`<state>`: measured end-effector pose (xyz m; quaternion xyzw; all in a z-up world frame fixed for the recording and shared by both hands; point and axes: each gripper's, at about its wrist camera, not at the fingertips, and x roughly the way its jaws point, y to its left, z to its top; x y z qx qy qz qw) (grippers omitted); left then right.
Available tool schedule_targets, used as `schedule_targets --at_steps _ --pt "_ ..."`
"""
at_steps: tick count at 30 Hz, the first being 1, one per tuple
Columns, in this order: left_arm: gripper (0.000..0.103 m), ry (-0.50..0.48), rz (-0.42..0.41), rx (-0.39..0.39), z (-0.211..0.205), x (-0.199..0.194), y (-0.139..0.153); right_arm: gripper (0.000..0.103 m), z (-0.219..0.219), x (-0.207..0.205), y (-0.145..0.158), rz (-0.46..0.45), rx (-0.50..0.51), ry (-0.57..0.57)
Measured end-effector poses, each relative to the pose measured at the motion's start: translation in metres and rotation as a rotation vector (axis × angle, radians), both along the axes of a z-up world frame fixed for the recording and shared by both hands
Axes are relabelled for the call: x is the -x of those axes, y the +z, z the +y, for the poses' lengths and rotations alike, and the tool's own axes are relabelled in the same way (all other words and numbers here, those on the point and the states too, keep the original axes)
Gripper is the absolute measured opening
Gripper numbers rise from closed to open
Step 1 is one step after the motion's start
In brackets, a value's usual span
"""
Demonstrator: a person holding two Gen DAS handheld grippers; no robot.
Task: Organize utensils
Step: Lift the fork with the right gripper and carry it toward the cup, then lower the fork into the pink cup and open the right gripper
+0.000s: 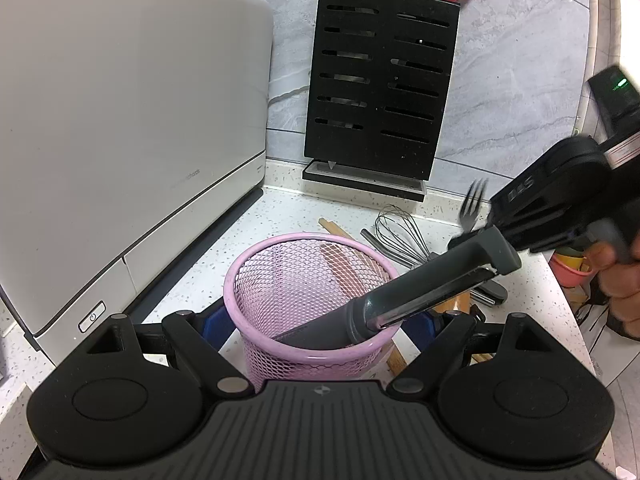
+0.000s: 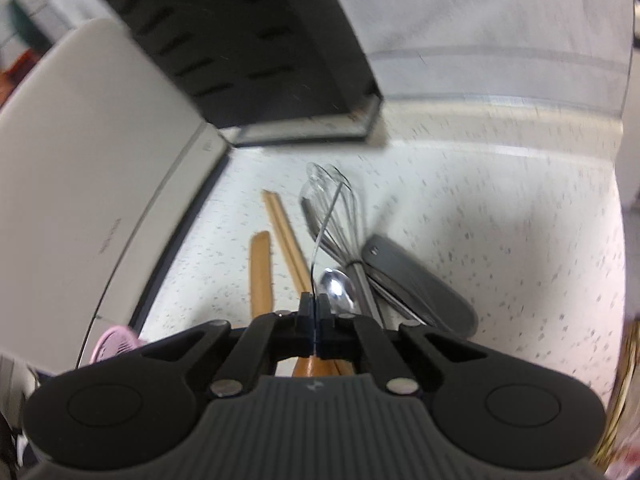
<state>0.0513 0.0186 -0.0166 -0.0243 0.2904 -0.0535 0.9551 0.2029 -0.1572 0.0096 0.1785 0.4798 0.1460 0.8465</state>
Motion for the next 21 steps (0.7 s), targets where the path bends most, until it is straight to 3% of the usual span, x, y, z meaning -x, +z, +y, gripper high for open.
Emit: schedule_targets --at_steps 13,21 --pt "0.098 -0.007 -0.001 0.001 0.001 0.001 -0.001 0.000 0.029 0.043 0.081 -0.387 -0.021 0.242" --pt "0.098 -0.026 -0.001 0.003 0.004 0.002 0.000 0.000 0.065 0.062 0.089 -0.538 -0.042 0.498"
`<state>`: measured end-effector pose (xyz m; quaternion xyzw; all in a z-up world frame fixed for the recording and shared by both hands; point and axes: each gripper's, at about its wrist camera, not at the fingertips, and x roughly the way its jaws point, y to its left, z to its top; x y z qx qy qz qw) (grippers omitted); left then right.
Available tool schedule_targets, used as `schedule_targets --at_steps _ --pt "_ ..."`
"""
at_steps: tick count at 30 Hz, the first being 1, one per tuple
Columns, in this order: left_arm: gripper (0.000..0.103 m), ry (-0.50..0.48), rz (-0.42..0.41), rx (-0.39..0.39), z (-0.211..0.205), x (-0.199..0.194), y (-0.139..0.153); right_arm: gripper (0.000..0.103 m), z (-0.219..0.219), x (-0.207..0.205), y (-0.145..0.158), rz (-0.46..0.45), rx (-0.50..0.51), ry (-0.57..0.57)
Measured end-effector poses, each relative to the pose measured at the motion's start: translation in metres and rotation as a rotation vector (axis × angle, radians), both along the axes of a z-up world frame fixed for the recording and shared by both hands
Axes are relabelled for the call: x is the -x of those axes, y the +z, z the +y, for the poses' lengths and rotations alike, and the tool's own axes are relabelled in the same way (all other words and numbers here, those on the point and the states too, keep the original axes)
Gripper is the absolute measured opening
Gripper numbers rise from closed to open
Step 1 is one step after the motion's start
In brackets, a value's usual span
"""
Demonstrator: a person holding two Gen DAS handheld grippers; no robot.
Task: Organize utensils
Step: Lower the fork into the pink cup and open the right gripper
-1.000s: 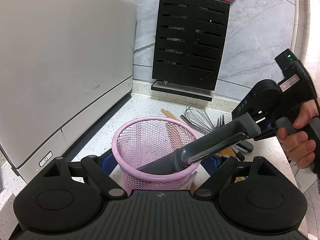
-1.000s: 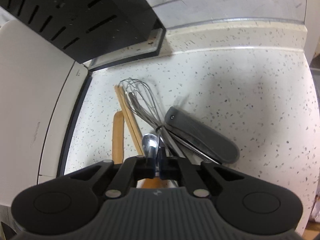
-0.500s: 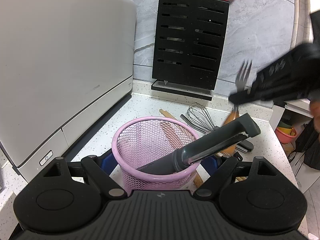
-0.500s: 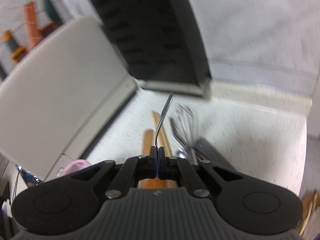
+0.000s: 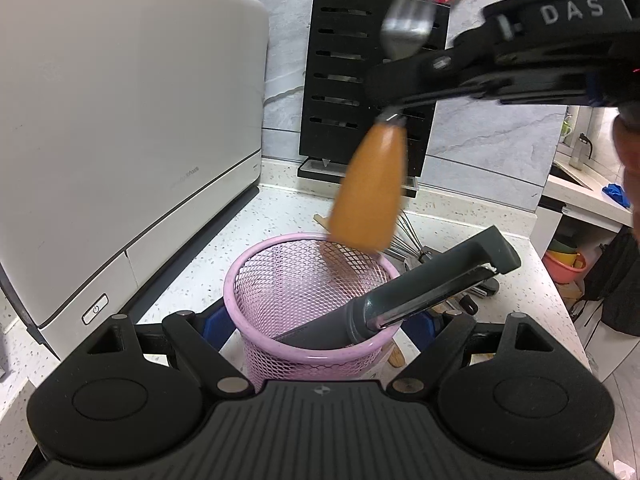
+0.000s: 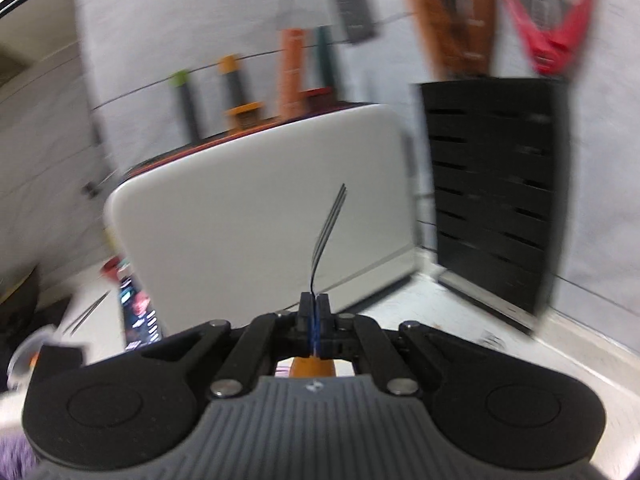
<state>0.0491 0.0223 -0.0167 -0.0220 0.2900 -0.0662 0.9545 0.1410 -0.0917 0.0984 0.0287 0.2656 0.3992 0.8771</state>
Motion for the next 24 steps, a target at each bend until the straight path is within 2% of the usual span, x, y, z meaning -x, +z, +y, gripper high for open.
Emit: schedule_targets --at_steps 11,17,24 --pt "0.098 -0.025 -0.007 0.008 0.007 -0.003 -0.001 0.000 0.037 -0.003 -0.025 -0.084 0.189 0.224" --pt "0.098 -0.043 -0.008 -0.005 0.006 -0.003 -0.002 0.000 0.043 -0.007 -0.040 -0.084 0.277 0.337" --pt "0.098 -0.046 -0.006 -0.016 0.002 -0.001 0.001 0.000 0.057 -0.013 -0.039 -0.073 0.391 0.431"
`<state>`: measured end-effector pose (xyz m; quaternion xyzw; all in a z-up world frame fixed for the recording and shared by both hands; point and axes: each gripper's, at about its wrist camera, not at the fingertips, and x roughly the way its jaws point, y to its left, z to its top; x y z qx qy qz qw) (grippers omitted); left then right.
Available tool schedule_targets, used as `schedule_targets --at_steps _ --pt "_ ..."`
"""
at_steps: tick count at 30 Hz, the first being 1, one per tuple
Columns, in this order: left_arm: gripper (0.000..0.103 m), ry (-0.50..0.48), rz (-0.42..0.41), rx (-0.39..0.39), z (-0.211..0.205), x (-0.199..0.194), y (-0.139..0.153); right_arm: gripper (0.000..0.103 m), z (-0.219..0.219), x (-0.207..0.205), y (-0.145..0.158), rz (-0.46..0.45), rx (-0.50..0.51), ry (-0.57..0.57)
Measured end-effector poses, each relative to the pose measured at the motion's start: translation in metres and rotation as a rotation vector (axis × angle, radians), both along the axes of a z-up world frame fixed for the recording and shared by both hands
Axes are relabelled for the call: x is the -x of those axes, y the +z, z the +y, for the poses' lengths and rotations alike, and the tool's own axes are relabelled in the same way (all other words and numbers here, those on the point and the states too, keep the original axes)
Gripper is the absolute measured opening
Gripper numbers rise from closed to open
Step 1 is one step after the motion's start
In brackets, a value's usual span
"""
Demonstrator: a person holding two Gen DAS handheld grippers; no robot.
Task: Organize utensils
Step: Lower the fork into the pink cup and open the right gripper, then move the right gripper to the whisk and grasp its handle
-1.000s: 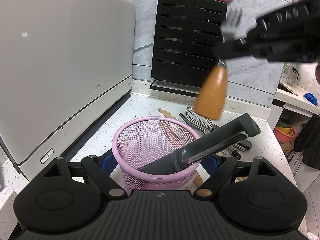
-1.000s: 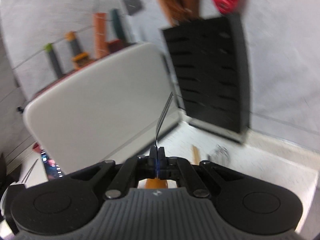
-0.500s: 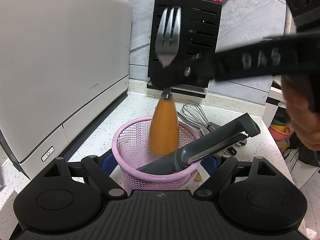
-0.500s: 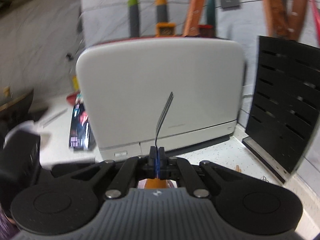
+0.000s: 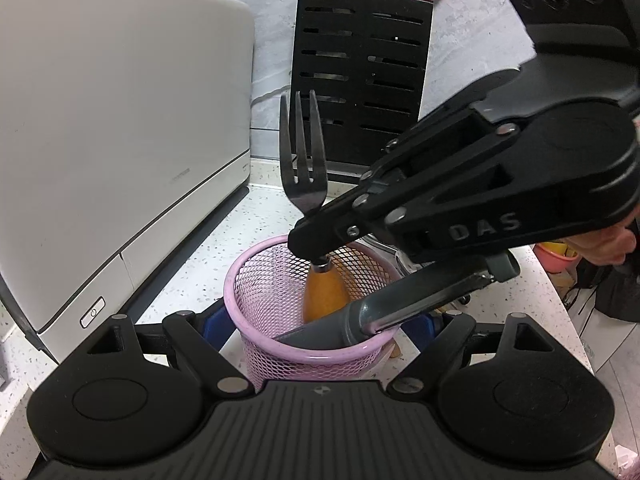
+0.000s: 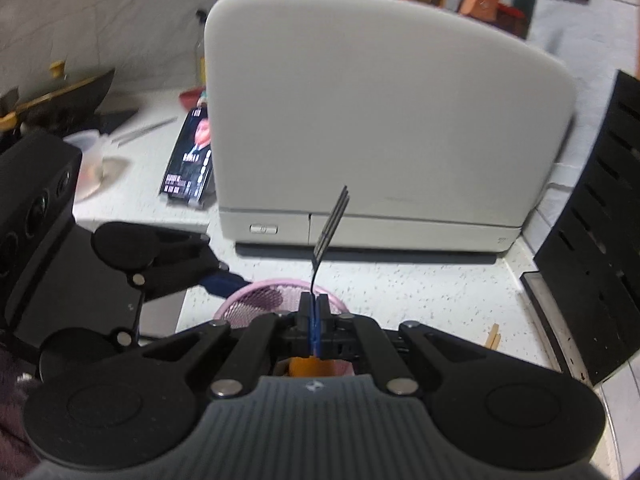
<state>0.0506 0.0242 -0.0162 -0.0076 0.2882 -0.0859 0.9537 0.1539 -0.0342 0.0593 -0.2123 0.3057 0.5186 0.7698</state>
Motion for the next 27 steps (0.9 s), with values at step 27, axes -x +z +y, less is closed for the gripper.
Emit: schedule_targets --at_steps 27 --pt "0.098 -0.035 0.007 0.002 0.002 0.000 0.000 0.034 -0.018 -0.022 0.049 0.087 0.205 -0.055"
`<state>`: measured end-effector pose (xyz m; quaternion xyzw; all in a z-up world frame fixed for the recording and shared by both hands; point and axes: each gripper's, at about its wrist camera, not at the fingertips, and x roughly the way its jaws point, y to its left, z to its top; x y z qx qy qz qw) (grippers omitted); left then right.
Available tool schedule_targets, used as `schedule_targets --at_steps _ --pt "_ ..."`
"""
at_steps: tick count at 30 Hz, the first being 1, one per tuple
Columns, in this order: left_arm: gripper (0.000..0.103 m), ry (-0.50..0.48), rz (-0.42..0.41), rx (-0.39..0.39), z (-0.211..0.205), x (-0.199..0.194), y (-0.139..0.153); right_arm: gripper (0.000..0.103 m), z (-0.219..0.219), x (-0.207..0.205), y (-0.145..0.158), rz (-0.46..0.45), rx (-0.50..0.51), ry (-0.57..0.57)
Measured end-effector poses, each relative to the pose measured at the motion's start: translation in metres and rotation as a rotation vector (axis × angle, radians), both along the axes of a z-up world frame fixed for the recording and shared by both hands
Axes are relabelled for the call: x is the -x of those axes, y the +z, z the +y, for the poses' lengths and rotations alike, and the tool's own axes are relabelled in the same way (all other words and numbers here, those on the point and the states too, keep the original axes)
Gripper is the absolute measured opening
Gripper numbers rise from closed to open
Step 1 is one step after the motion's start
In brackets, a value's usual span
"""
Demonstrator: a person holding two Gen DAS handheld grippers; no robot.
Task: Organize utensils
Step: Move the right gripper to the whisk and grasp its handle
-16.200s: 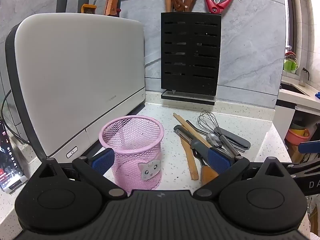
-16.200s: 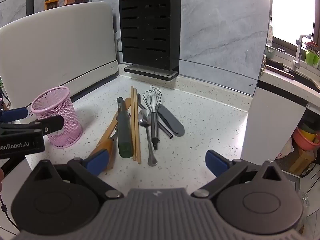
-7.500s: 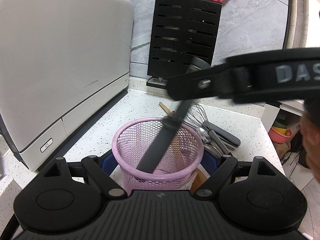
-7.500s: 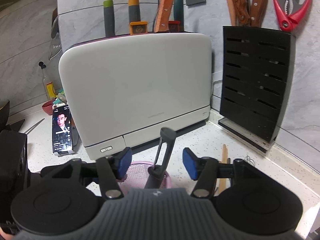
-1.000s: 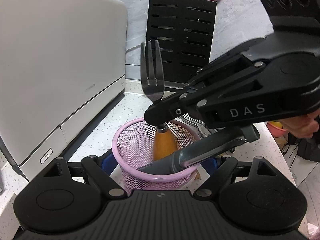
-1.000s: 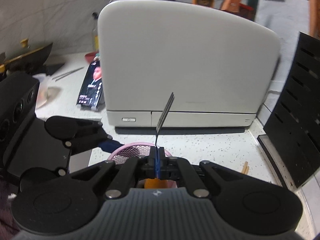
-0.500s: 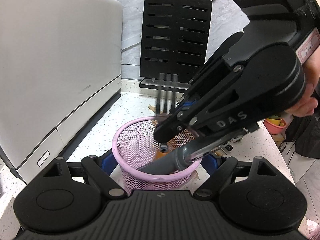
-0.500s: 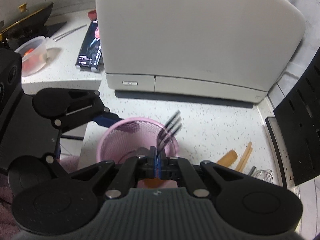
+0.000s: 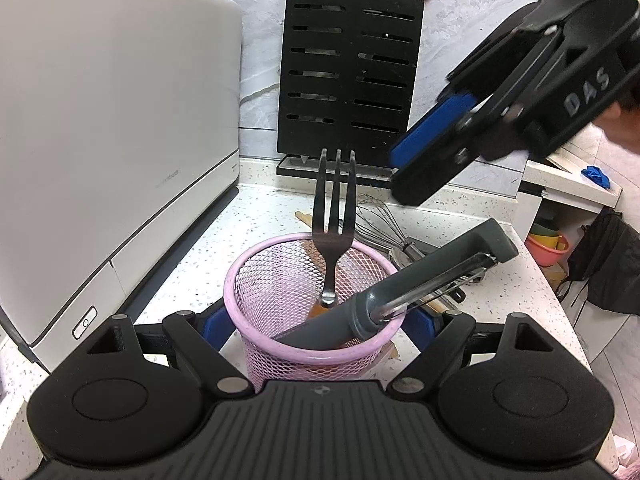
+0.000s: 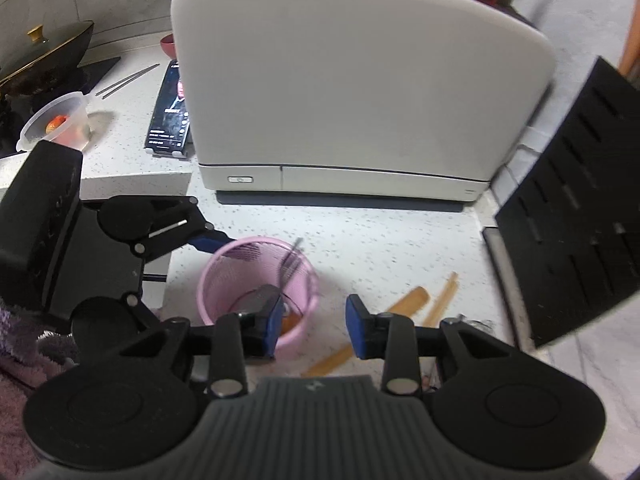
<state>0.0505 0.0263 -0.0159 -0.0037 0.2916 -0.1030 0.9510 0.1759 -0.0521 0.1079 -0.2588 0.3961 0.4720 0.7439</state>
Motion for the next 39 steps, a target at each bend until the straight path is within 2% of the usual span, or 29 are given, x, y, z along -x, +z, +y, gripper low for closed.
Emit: schedule_targets --at_steps 5,11,17,20,26,30,39 --pt "0.098 -0.005 0.001 0.006 0.001 -0.002 0.000 0.040 -0.020 -0.012 0.005 -0.027 0.007 -0.057" --pt "0.098 -0.011 0.002 0.005 0.002 -0.005 0.000 0.040 -0.035 -0.033 -0.015 -0.059 0.101 -0.124" --pt "0.098 -0.014 0.003 0.001 0.000 -0.007 0.000 0.038 -0.038 -0.063 -0.052 0.034 0.208 -0.205" --pt "0.098 -0.018 0.004 0.002 0.000 -0.008 0.000 0.025 -0.036 -0.077 -0.067 0.093 0.234 -0.249" --pt "0.098 -0.029 0.004 0.000 0.001 -0.013 0.000 0.025 -0.029 -0.107 -0.090 0.189 0.277 -0.347" --pt "0.098 -0.039 0.001 0.000 0.000 -0.018 -0.001 0.025 -0.024 -0.125 -0.103 0.221 0.321 -0.392" --pt "0.098 -0.040 0.000 0.003 0.001 -0.023 -0.001 0.026 -0.022 -0.157 -0.122 0.302 0.313 -0.475"
